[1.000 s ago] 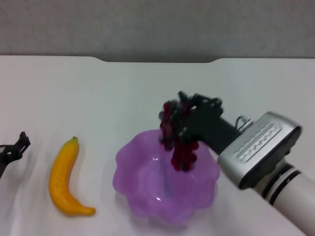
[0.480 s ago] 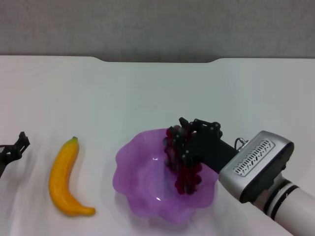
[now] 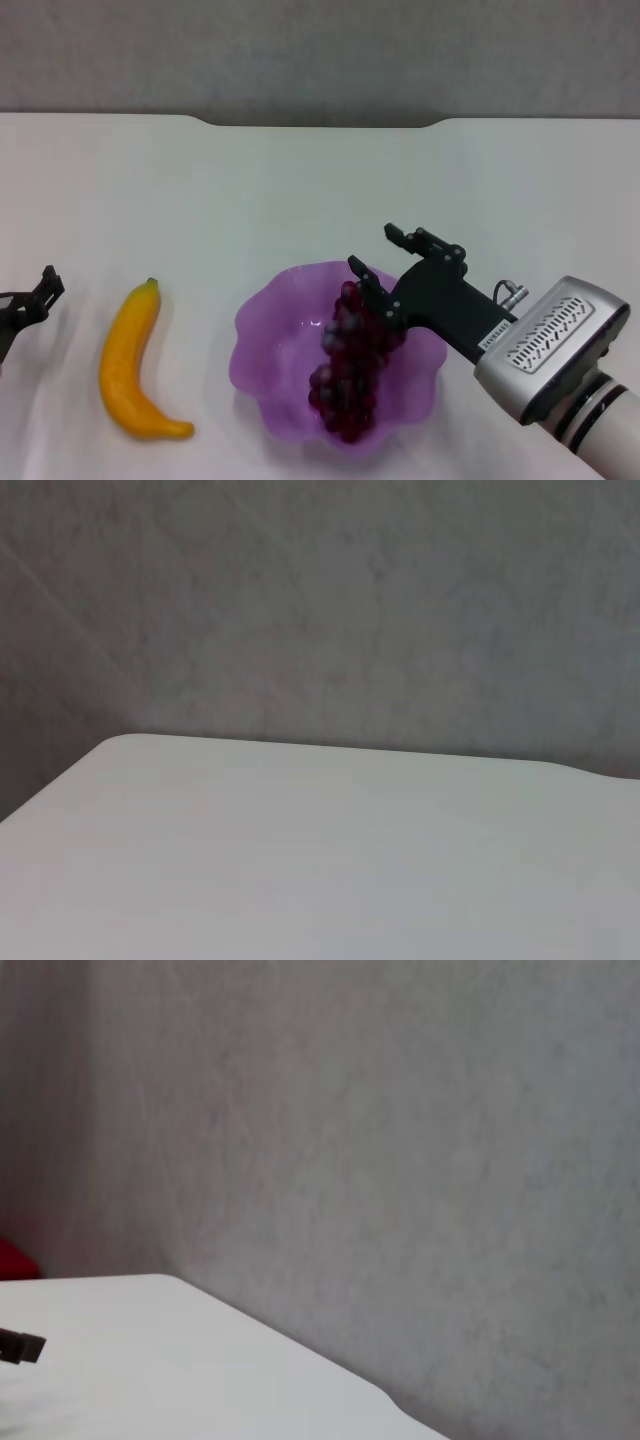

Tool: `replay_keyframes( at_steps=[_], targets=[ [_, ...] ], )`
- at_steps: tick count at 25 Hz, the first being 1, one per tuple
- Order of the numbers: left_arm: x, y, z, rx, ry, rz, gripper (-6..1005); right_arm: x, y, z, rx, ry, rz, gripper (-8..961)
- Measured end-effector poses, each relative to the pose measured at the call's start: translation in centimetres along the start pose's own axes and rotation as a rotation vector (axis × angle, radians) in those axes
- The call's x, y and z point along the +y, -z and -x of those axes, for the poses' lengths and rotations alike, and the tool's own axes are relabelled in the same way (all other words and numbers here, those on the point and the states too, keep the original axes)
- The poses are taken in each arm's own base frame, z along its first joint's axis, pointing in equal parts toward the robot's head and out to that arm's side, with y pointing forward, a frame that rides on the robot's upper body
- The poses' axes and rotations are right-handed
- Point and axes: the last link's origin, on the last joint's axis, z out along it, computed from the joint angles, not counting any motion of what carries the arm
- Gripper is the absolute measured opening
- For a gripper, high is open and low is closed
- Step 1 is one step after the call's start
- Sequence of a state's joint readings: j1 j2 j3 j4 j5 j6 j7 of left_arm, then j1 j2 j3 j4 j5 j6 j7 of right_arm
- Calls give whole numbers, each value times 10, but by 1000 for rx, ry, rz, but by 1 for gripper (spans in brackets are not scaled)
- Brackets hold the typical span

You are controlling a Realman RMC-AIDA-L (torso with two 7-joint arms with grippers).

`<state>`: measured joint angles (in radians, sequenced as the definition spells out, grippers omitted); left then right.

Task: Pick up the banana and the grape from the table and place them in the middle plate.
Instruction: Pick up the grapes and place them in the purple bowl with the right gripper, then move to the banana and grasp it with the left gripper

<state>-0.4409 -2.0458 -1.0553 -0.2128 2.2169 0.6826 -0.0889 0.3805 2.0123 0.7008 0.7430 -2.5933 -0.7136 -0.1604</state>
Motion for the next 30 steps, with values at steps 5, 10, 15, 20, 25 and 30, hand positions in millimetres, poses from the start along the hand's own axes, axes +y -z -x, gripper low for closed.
replay_keyframes(
  at_steps=[5, 10, 15, 20, 25, 30],
  targets=[
    [-1, 0, 0, 1, 2, -2, 894, -5, 3, -6, 13, 5, -12, 612],
    [3, -2, -3, 7, 4, 7, 894, -25, 15, -11, -63, 23, -61, 807],
    [6, -3, -4, 10, 5, 14, 894, -56, 33, -20, -98, -100, -171, 800],
    [12, -4, -8, 24, 28, 31, 894, -92, 57, -43, -36, -160, -351, 793],
    [31, -5, -13, 39, 47, 91, 894, -105, 65, -66, 102, -226, -447, 792],
    [59, -9, -27, 3, 81, 183, 894, -109, 71, -75, 156, -216, -456, 792]
  ],
)
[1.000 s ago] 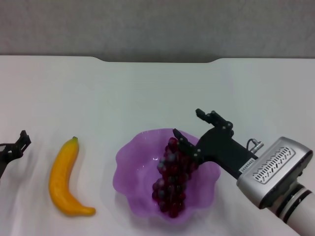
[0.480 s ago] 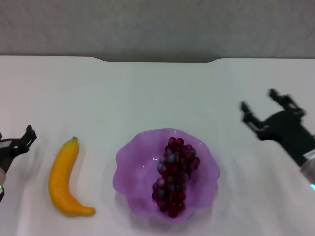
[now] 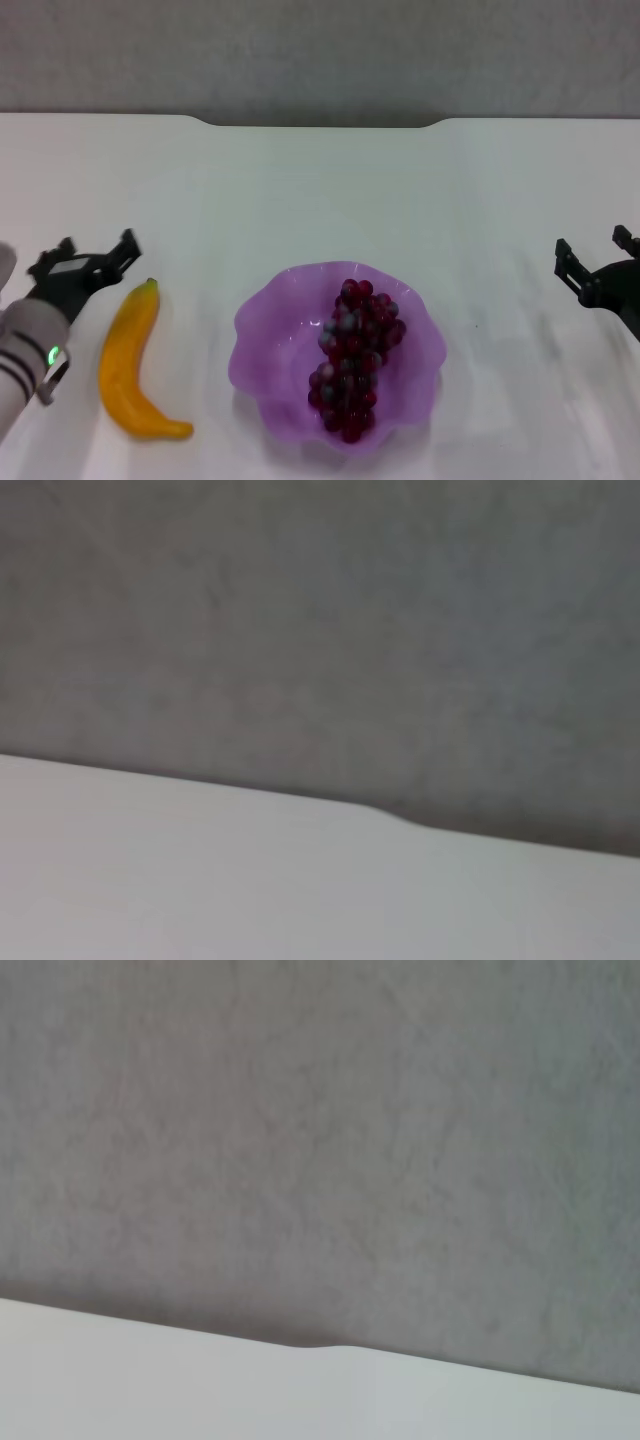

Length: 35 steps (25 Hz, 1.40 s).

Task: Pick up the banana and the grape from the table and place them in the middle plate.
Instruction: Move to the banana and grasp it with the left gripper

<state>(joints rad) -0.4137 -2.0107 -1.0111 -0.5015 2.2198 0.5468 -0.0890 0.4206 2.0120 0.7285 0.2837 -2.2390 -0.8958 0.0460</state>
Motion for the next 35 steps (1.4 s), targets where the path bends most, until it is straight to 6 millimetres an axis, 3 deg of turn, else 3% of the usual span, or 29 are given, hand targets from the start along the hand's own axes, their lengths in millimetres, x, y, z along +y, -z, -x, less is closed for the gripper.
replay_keyframes(
  at_steps=[8, 17, 24, 35],
  targets=[
    [13, 0, -61, -146, -56, 51, 893, -1, -1, -1, 15, 5, 1, 792],
    [3, 5, -75, -385, -138, 116, 893, 1, -4, -3, 40, 9, 9, 791],
    [10, 15, -92, -571, -311, 2, 893, 2, -6, -3, 45, 9, 13, 791],
    [25, 19, -76, -766, -284, -50, 893, 4, -6, -3, 53, 6, 15, 791]
  ],
)
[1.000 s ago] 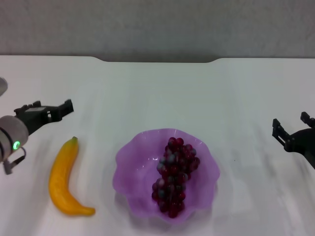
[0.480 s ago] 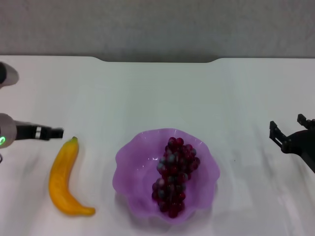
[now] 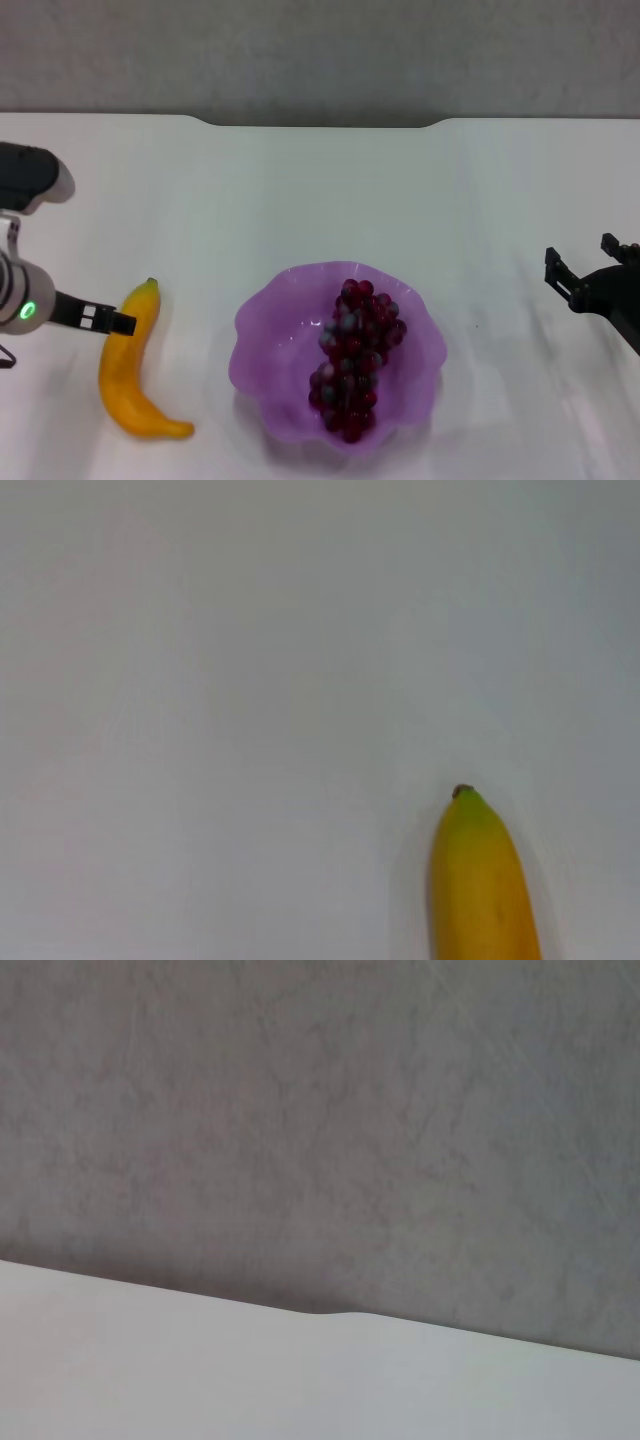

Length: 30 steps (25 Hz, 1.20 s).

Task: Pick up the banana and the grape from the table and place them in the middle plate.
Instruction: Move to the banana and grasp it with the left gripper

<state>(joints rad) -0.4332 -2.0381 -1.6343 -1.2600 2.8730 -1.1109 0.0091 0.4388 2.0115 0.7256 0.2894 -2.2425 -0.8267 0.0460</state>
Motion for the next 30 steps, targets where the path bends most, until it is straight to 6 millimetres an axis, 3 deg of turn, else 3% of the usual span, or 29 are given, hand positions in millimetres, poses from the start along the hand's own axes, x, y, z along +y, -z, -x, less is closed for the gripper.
replay_keyframes(
  at_steps=[11, 21, 30],
  targets=[
    [25, -14, 0, 13, 66, 20, 890, 1, 0, 0, -2, -3, 2, 792],
    [20, -37, 9, -7, 74, -2, 878, 4, -1, 2, -9, -8, 9, 791],
    [18, -40, 12, -18, 76, -7, 867, 5, -1, 2, -8, -7, 11, 792]
  ],
)
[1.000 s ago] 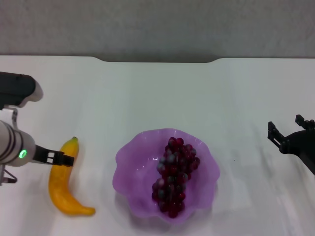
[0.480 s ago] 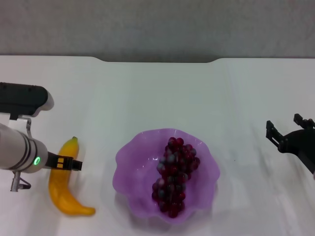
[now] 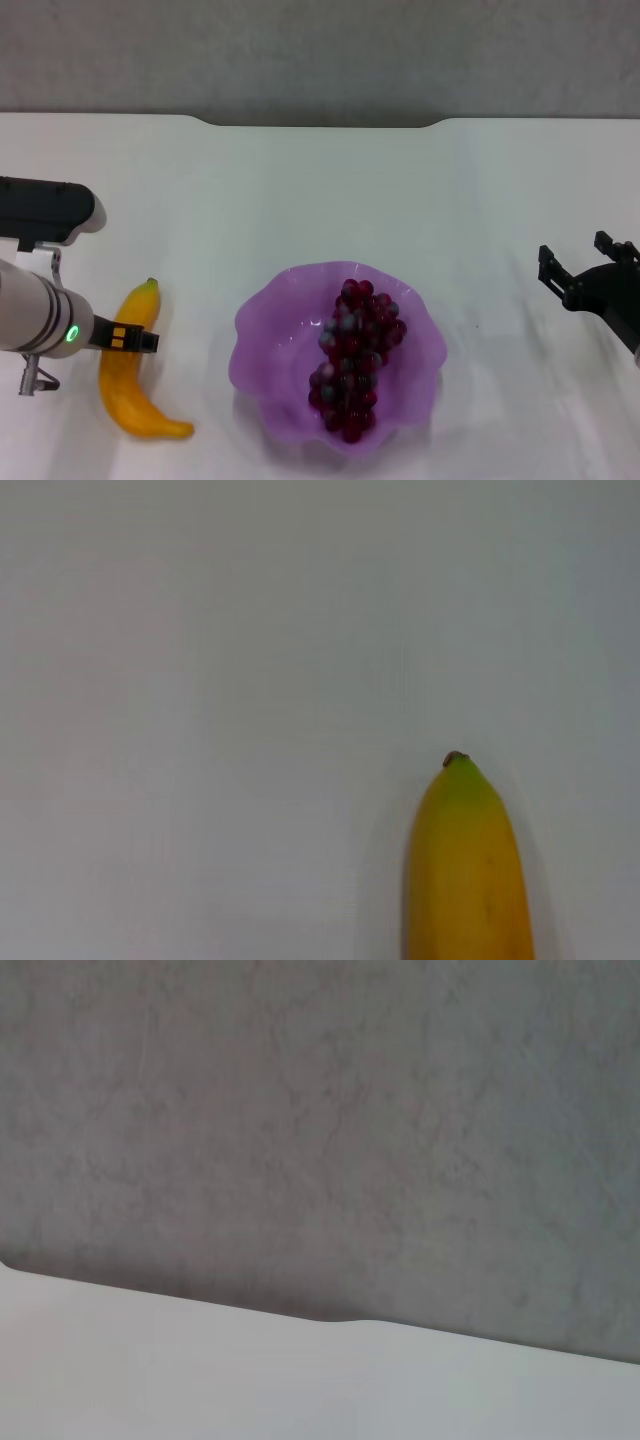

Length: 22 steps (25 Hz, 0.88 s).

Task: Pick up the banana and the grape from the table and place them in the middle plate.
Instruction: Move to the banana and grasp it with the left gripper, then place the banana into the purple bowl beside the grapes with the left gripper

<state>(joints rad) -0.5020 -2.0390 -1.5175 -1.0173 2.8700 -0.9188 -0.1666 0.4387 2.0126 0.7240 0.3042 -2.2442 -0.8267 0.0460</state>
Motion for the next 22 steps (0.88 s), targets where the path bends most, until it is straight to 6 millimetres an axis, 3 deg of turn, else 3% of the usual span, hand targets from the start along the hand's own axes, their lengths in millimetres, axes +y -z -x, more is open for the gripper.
replay_keyframes(
  at_steps=[2, 7, 12, 18, 22],
  targets=[
    [0, 0, 0, -1, 1, -1, 865, 0, 0, 0, 0, 0, 0, 792],
    [0, -1, 0, -2, -3, -1, 639, 0, 0, 0, 0, 0, 0, 792],
    [1, -1, -1, -1, -8, -1, 488, 0, 1, -1, 0, -1, -2, 792],
    [5, 7, -11, -2, -47, 2, 488, -3, 2, -2, 3, 2, -7, 792],
    [-1, 25, -20, -32, -109, 5, 488, -3, 1, -2, 5, 3, -7, 792]
  ],
)
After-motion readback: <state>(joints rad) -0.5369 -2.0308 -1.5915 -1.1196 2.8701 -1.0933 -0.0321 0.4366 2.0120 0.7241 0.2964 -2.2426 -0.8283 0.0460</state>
